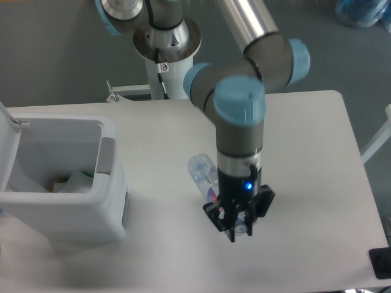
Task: Place the trash in the trash can
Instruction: 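Carry the held bottle over the trash bin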
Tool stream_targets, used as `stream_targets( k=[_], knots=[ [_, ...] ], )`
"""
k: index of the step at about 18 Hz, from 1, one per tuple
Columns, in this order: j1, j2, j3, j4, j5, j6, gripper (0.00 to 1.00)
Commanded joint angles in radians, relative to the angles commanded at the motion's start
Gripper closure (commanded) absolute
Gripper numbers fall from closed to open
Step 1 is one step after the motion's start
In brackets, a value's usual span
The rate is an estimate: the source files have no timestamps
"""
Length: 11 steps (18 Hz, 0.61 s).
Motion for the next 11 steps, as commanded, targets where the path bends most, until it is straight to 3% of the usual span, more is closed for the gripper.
stream_targets(
  k=[5,11],
  knots=[
    [-0.026,0.069,0.072,0.025,-0.023,-0.014,0.75],
    [-0.078,0.198,0.042,0.025,-0.052,-0.031,0.75]
  ],
)
